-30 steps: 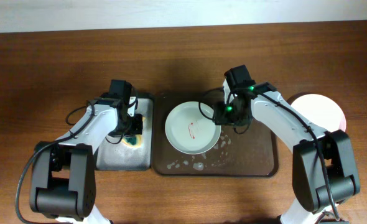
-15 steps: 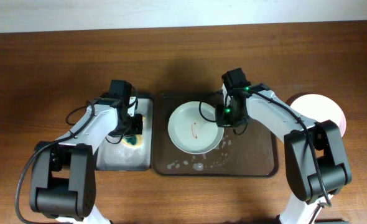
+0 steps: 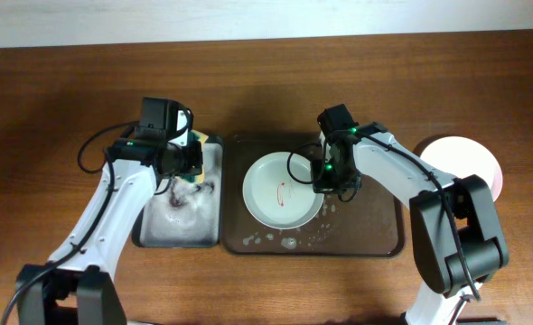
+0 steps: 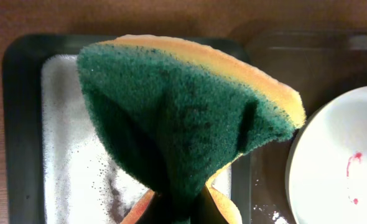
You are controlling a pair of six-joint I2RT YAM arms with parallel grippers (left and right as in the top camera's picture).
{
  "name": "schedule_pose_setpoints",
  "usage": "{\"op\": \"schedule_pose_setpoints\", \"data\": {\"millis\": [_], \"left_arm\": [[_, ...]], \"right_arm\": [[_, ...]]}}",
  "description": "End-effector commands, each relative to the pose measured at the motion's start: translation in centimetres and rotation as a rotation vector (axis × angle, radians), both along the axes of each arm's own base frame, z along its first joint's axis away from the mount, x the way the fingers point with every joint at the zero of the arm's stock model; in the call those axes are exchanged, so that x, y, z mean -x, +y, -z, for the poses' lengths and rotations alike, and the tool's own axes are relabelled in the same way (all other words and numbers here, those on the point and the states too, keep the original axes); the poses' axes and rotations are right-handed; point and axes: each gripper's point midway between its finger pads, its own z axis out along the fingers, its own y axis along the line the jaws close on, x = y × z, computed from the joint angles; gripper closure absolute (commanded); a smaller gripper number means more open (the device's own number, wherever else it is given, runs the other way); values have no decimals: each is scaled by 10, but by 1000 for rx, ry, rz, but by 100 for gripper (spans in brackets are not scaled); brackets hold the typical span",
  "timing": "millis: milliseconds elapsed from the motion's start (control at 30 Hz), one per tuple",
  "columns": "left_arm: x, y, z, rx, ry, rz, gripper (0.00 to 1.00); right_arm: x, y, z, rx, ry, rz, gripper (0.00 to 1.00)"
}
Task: Clean dirty plates on tray and stack at the side
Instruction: 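Grasp the light green plate rim with the right gripper and tilt it, then scrub the light green plate with the sponge in the left gripper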
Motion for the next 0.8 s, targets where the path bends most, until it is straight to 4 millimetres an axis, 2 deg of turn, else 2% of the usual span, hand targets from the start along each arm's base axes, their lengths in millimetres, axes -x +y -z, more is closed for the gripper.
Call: {"op": "schedule_pose_setpoints", "data": {"millis": [0,200,400,467,667,767], "left_arm": [[-1,-4,-10,13,-23,10,100],[-3,0,-14,-8,-41,-1,100],[-7,1,-39,-2,-125,-5,100],[-7,1,-41,-1,-132,-5,100],[-7,1,-38,20,-120,-44,100],[-3,9,-15,4,-52,-128,100]], "right_arm": [[6,2,4,8,20,-4,96],[4,3,4,7,15,-3,96],[5,3,4,7,15,-4,96],[4,3,4,7,15,-4,96],[4,3,4,6,15,-3,96],[5,3,4,7,15,-4,96]]}}
